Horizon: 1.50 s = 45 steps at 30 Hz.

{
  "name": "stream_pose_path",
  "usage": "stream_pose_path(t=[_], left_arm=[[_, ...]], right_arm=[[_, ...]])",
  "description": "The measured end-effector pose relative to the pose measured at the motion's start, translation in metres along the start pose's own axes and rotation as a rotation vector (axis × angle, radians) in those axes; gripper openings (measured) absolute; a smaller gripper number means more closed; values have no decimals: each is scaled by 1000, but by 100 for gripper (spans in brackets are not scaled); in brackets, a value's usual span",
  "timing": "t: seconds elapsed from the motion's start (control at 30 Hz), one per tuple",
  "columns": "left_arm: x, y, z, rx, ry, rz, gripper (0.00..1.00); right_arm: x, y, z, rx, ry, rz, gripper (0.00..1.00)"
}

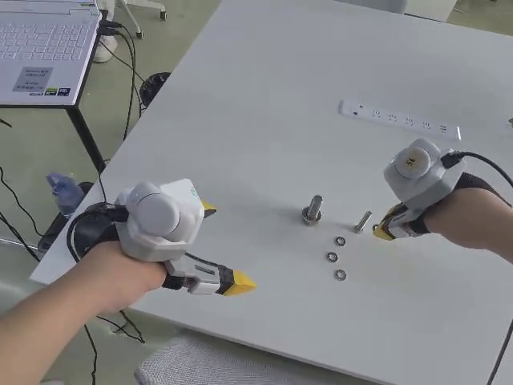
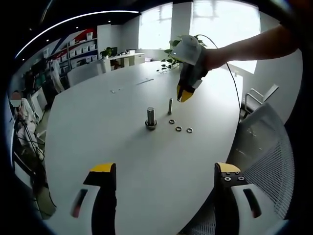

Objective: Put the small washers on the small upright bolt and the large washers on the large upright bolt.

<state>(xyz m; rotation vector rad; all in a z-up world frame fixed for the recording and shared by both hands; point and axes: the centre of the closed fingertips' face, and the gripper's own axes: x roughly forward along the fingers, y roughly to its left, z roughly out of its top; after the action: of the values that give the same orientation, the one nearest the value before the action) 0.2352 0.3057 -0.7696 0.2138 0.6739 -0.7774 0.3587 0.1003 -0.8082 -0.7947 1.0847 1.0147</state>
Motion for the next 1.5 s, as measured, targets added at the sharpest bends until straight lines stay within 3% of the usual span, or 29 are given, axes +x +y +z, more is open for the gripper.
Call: stream_pose_path(t=[0.27, 0.47, 1.5], left_arm=[[3, -2, -1, 8, 7, -17, 82], [3, -2, 1, 0, 3, -17, 82], [6, -2, -1, -17, 4, -23, 82]], right_arm=[[-7, -9, 18, -16, -22, -20, 11], [-2, -11, 25, -42, -18, -20, 11], [13, -11, 21, -61, 13, -1, 12]])
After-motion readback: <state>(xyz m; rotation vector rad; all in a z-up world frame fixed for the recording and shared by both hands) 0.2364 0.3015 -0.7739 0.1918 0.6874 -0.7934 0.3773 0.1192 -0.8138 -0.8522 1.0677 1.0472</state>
